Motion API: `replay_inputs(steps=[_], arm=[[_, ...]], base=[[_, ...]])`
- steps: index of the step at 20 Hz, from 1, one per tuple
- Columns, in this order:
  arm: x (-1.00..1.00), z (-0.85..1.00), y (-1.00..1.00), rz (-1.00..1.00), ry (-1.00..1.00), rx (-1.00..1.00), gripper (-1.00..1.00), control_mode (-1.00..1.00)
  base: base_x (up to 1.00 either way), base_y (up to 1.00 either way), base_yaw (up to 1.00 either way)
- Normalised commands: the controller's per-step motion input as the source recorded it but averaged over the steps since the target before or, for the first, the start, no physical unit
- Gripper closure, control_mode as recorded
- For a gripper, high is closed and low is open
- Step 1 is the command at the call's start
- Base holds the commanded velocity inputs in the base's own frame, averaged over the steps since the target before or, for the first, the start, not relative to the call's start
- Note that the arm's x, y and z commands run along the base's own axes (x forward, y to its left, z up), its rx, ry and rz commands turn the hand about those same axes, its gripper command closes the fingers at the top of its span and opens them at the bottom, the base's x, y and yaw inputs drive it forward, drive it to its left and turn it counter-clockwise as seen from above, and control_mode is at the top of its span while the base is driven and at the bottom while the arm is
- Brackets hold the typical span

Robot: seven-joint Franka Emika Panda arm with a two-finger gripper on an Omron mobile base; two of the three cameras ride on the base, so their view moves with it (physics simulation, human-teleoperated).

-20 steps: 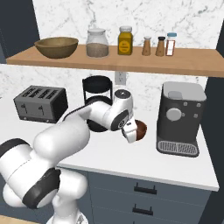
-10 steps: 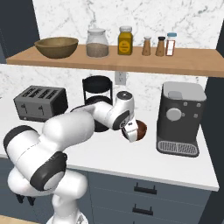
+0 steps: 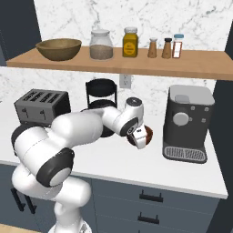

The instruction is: Pick up the bowls on the counter and stack them on top of one another in the open cabinet. Place the smaller bowl on top of the larger bowl.

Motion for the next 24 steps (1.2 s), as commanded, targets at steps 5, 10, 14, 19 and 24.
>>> replay_inputs(steps=[5,10,14,19,24], arm=[[0.27,-0.11,0.0,0.0,0.0,0.0,-1.0,-1.0],[0.15,-0.17,0.0,0.0,0.0,0.0,-1.0,-1.0],[0.23,-0.28,0.0,0.0,0.0,0.0,-1.0,-1.0],[0.2,-0.13,-0.01,0.0,0.0,0.0,-1.0,-1.0],[0.21,-0.01,-0.16,0.0,0.0,0.0,-1.0,-1.0]], base=[[0.0,0.0,0.0],[0.0,0.0,0.0],[0.0,0.0,0.0],[0.0,0.0,0.0],[0.0,0.0,0.0]])
